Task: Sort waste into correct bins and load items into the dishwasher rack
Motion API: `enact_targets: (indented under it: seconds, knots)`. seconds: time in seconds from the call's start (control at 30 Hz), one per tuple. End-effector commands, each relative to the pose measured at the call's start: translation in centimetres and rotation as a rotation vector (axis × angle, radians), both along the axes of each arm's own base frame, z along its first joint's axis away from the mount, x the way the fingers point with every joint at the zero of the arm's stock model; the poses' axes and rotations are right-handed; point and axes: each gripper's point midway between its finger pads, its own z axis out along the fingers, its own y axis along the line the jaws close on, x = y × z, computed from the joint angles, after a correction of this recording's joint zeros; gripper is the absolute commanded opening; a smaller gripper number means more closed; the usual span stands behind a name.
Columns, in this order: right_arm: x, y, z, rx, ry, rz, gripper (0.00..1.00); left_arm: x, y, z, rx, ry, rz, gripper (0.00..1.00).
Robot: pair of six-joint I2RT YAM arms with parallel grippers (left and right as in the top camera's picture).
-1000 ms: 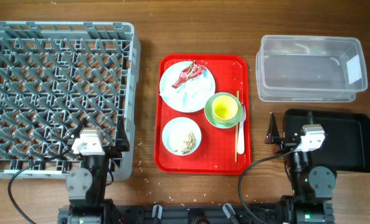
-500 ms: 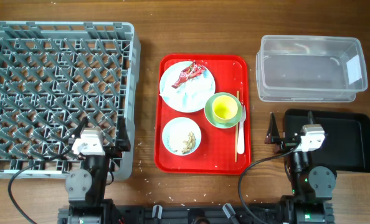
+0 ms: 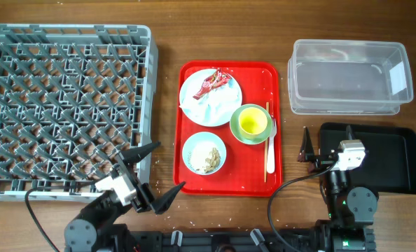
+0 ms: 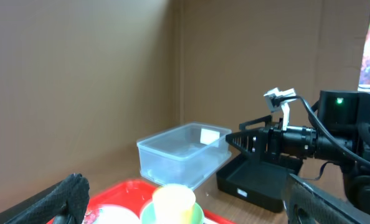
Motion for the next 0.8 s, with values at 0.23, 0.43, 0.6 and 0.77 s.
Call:
enact_targets:
  seconds: [0.23, 0.43, 0.6, 0.77]
  knots:
    - [0.0, 0.0, 0.2, 0.007, -0.008, -0.004, 1.0, 7.6, 4.2, 1.2, 0.165, 0.598, 0.353, 1.0]
    - [0.0, 0.0, 0.2, 0.008, -0.008, -0.004, 1.0, 9.9, 2.6, 1.3, 0.075, 0.954, 0.232, 1.0]
    - [0.0, 0.0, 0.2, 0.007, -0.008, -0.004, 1.0, 10.1, 0.2, 1.1, 0.067, 0.993, 0.093, 1.0]
    - [0.0, 0.0, 0.2, 0.007, -0.008, -0.004, 1.0, 10.9, -1.2, -3.0, 0.264, 1.09, 0.345, 1.0]
